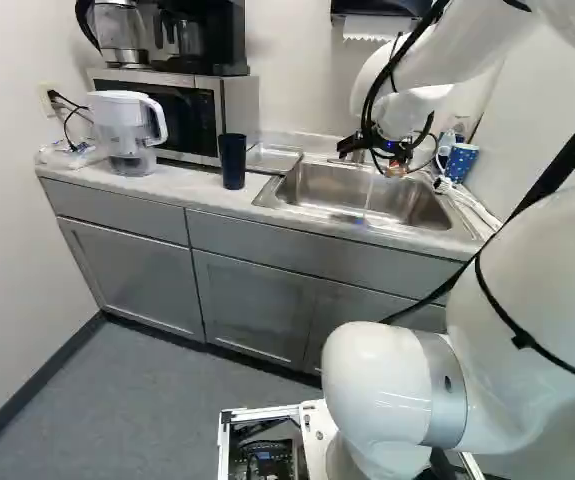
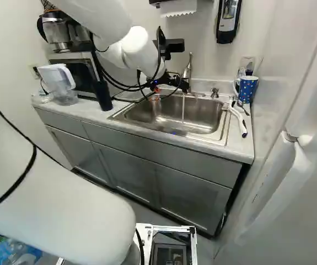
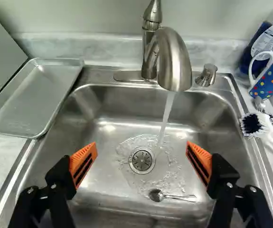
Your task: Rinse the cup and place it in the tray
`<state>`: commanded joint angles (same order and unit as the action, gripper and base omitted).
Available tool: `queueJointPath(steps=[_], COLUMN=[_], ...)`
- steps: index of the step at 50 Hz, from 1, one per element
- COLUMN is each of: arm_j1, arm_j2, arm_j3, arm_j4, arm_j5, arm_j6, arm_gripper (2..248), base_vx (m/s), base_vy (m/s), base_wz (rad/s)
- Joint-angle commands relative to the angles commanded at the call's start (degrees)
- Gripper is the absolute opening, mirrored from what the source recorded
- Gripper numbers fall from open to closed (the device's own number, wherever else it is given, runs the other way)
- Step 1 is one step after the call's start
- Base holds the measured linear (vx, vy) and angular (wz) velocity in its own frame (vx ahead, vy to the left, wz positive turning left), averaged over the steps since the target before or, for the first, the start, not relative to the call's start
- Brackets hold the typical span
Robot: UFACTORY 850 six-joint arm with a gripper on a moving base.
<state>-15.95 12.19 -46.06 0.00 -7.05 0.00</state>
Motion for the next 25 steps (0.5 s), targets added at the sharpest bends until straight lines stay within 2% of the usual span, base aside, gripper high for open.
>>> queueJointPath(steps=[9, 25], arm_j1=[0.6, 3.5], arm_j2=[0.3, 1.5], arm_j3=[0.2, 1.3], arm_j4=[0.0, 0.0], arm_j5=[0.0, 0.0], arm_j6=[0.0, 0.0], arm_gripper=[247, 247], base_vx=[0.0, 0.0], base_vy=[0.0, 0.0], base_wz=[0.0, 0.0])
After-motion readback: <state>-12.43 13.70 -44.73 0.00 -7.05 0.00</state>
